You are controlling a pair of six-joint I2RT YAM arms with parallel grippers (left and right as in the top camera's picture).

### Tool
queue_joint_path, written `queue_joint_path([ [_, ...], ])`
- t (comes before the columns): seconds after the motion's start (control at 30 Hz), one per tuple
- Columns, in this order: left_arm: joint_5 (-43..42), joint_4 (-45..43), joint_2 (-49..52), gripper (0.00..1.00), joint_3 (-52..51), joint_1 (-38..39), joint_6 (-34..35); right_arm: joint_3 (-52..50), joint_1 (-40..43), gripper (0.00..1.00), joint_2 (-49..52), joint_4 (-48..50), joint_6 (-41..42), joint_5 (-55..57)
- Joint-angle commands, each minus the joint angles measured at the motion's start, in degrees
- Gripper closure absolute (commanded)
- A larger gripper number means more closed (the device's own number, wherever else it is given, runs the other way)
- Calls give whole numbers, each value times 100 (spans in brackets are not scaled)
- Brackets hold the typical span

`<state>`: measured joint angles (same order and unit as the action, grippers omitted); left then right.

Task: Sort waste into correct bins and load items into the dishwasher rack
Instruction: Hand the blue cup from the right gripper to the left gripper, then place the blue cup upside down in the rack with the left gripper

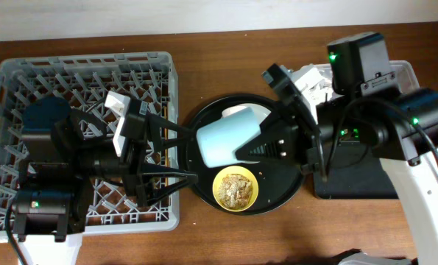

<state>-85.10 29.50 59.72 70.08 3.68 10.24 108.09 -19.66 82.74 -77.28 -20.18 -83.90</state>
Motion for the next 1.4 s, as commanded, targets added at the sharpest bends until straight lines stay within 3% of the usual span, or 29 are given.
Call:
queue_joint_path([
  [0.0,136,-133,-20,1,46,46,-94,7,-365,95,61,20,-101,365],
  [0.1,350,-549,-20,1,48,466,-46,7,-629,92,219,20,-101,855],
  [0.23,905,-787,-20,1,48,935,254,7,-632,91,487,179,-103,498],
  [0.53,820,-627,-24,3,46,1134,251,9,-621,91,507,654,-98,225],
  [0.6,820,-627,-24,11,46,1132,249,9,-621,91,507,638,-37,363],
  [0.67,822,-629,-24,32,46,1132,249,9,-621,89,507,632,-37,490],
  [0.73,846,-629,-24,40,46,1115,249,9,-621,87,505,627,-37,487],
  [0.87,852,-627,-22,49,46,1073,251,9,-608,81,505,621,-37,485],
  [0.97,909,-74,-17,49,46,459,249,24,-109,58,433,627,111,463],
  [1.03,1860,879,-15,53,46,-389,129,24,651,52,385,540,120,514],
  [1.07,3106,1541,-17,53,46,-758,9,22,1110,27,387,173,212,927],
  [1.1,4325,2004,-7,53,48,-892,9,22,1355,10,387,-184,391,1749],
  [1.13,5036,2240,24,53,52,-911,11,17,1530,1,387,-568,461,2730],
  [1.17,5624,2752,402,53,367,-909,13,17,1598,1,389,-1001,463,4172],
  [1.2,5984,3206,861,53,868,-909,7,13,1593,1,389,-1110,463,4704],
  [1.3,7167,5276,3027,53,3512,-793,-332,9,1593,2,389,-1189,459,5014],
  [1.37,7250,5563,4186,53,4614,-605,-328,9,1593,1,389,-1187,459,5014],
])
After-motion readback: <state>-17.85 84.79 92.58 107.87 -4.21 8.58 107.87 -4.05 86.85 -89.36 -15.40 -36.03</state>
